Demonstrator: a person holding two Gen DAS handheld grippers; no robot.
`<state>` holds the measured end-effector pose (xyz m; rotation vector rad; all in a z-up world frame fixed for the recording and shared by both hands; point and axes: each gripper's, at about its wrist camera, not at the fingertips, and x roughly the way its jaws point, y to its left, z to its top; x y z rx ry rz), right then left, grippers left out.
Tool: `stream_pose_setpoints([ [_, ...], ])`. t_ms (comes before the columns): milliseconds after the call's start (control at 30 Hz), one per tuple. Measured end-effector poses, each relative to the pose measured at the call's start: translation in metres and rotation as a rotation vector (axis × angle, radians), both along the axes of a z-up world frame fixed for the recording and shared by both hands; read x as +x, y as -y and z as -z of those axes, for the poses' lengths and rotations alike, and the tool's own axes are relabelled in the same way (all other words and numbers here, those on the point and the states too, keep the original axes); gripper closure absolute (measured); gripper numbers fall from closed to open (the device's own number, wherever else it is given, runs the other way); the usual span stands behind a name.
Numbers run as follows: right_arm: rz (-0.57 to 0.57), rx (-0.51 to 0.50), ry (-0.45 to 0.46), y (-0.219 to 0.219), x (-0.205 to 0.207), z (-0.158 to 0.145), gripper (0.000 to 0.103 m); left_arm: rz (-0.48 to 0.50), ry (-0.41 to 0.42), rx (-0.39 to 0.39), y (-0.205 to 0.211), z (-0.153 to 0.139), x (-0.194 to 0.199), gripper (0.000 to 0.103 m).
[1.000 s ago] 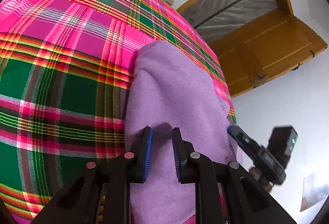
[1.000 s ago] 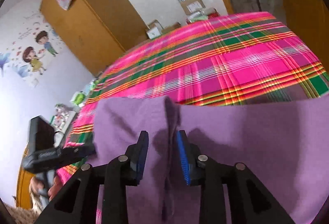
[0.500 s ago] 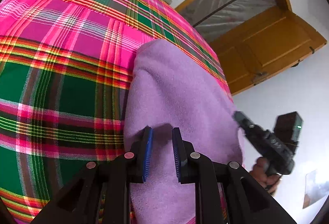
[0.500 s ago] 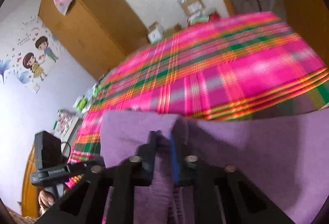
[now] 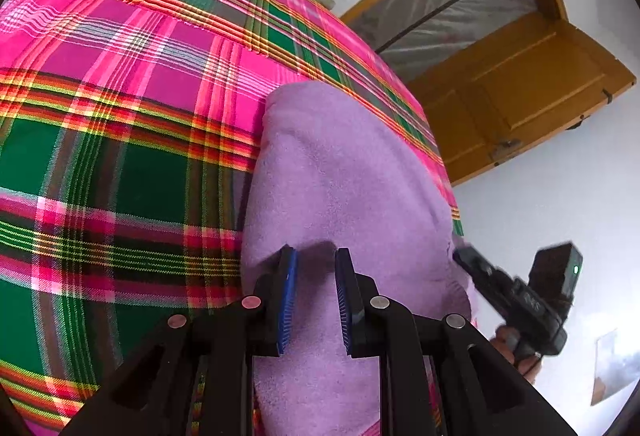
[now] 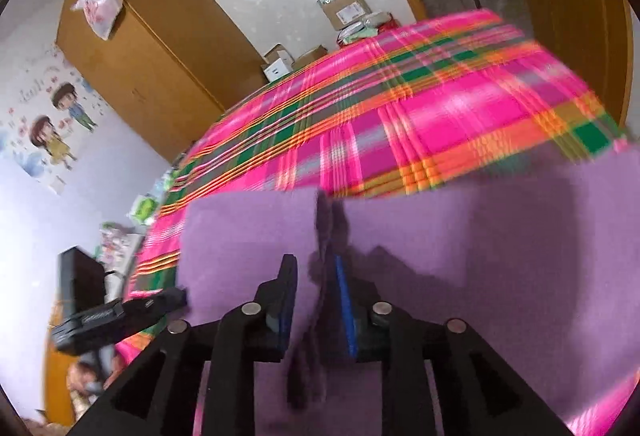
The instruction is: Fold clothes
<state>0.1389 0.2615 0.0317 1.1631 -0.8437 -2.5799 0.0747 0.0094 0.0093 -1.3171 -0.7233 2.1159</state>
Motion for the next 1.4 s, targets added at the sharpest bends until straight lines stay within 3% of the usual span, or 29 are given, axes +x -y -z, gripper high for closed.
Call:
stream_pose_setpoints([
  [100,-0.022,-0.095,0.019,-0.004,0.017,0.009,0.067,-0.001,0.0,-0.002,0.0,-0.001,0.003,0.083],
  [333,-0.073,-0.13,0.078,0.009,0.025,0.029,0.064,-0.004,0.0,-0.008,0.001,-0.002,0.009,0.083],
  [367,-0.071,-0.108,0.078,0.012,0.025,0.028,0.066,-0.004,0.0,-0.008,0.001,-0.002,0.01,0.083],
  [400,-0.069,-0.083,0.076,0.014,0.027,0.027,0.078,-0.005,0.001,-0.009,0.001,-0.002,0.011,0.083],
  [500,-0.078,-0.086,0.056,0.013,0.034,0.02,0.087,-0.006,0.001,-0.011,0.002,-0.003,0.014,0.083],
  [667,-0.058,-0.072,0.019,0.014,0.051,0.001,0.091,-0.002,0.001,-0.022,0.0,-0.006,0.017,0.083],
  [833,-0.007,0.043,0.074,0.021,0.044,0.013,0.089,0.004,0.007,-0.029,-0.001,-0.007,0.019,0.083],
  [933,-0.013,0.075,0.049,0.023,0.045,0.012,0.087,0.0,0.009,-0.033,0.001,-0.008,0.02,0.083],
  [1067,0.023,0.05,-0.004,0.012,0.052,0.004,0.084,-0.005,0.008,-0.042,0.001,-0.008,0.023,0.083],
  [1100,0.018,0.042,-0.002,0.011,0.05,0.003,0.087,-0.007,0.009,-0.04,0.001,-0.008,0.023,0.083],
  [1133,0.008,0.031,-0.006,0.011,0.049,0.002,0.098,-0.008,0.01,-0.039,0.001,-0.007,0.023,0.083],
  [1300,-0.016,-0.038,-0.051,0.009,0.045,-0.006,0.099,-0.013,0.01,-0.045,0.0,-0.008,0.026,0.083],
  [1400,0.028,-0.139,-0.077,-0.001,0.044,-0.01,0.099,-0.019,0.009,-0.052,-0.002,-0.009,0.027,0.083],
])
